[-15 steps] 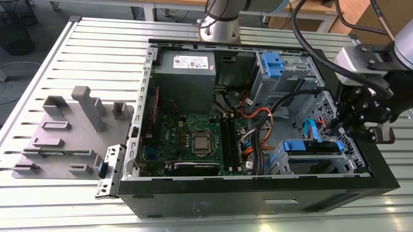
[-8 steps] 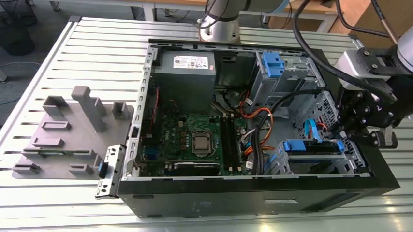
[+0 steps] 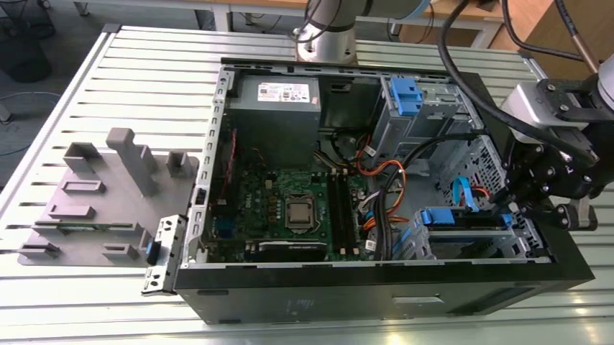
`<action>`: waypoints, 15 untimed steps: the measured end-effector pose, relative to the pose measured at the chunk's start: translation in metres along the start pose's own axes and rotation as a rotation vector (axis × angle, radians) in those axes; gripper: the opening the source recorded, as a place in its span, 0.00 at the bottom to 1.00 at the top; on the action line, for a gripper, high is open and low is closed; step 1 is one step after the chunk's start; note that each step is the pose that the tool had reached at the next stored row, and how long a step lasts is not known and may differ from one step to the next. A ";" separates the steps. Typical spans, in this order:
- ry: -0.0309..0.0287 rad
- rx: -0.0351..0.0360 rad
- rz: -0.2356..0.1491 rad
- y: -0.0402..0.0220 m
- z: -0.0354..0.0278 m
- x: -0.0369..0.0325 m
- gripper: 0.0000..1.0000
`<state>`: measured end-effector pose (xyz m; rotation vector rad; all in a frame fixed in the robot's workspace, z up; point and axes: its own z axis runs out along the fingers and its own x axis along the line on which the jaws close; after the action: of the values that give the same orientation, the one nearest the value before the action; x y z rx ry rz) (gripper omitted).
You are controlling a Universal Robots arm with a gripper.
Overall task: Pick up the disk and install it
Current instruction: 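Insert the second disk wire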
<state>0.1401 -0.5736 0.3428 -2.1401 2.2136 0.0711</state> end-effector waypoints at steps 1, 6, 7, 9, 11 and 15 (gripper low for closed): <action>0.0001 0.0000 0.000 0.0000 0.0001 0.0008 0.16; 0.0003 -0.0001 0.000 0.0000 0.0026 0.0020 0.16; 0.0004 -0.0001 0.000 0.0000 0.0026 0.0020 0.16; 0.0000 0.0000 0.000 0.0000 0.0029 0.0021 0.16; 0.0000 0.0000 0.000 0.0000 0.0030 0.0021 0.16; -0.0003 0.0000 0.000 0.0000 0.0032 0.0021 0.18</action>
<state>0.1401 -0.5754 0.3395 -2.1403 2.2132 0.0714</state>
